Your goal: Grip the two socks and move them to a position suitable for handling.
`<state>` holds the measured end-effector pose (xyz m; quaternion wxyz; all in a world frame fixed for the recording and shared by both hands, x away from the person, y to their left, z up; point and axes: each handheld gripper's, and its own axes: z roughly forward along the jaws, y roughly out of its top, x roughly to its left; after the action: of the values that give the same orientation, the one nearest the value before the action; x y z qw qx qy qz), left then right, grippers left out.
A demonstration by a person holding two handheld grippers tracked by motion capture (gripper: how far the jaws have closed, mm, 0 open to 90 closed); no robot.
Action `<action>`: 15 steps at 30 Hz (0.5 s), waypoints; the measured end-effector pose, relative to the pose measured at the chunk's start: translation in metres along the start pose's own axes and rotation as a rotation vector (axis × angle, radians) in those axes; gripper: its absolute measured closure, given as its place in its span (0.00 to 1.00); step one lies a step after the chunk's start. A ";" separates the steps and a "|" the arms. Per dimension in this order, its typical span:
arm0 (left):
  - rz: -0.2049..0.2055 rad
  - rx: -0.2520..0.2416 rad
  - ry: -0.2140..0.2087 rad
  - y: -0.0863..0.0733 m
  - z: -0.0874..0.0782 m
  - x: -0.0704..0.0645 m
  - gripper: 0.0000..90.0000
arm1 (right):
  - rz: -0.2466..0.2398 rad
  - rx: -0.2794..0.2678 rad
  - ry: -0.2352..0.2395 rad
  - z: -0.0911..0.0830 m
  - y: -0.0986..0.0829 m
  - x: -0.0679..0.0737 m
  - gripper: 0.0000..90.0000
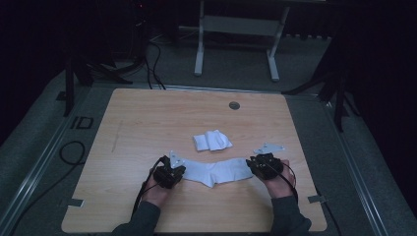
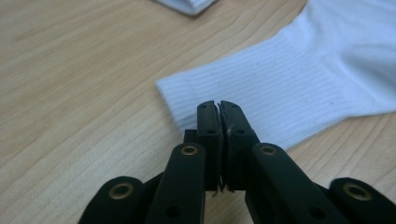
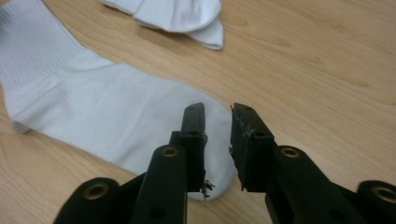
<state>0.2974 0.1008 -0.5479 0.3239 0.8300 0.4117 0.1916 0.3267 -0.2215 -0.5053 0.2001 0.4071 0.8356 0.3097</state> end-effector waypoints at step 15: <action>0.163 -0.008 -0.161 0.018 0.015 -0.065 0.98 | -0.020 0.072 0.053 0.025 -0.007 0.009 0.86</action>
<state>0.2776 0.0343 -0.5495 0.3425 0.8721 0.3149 0.1515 0.3324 -0.2091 -0.5295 0.1660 0.3973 0.8554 0.2880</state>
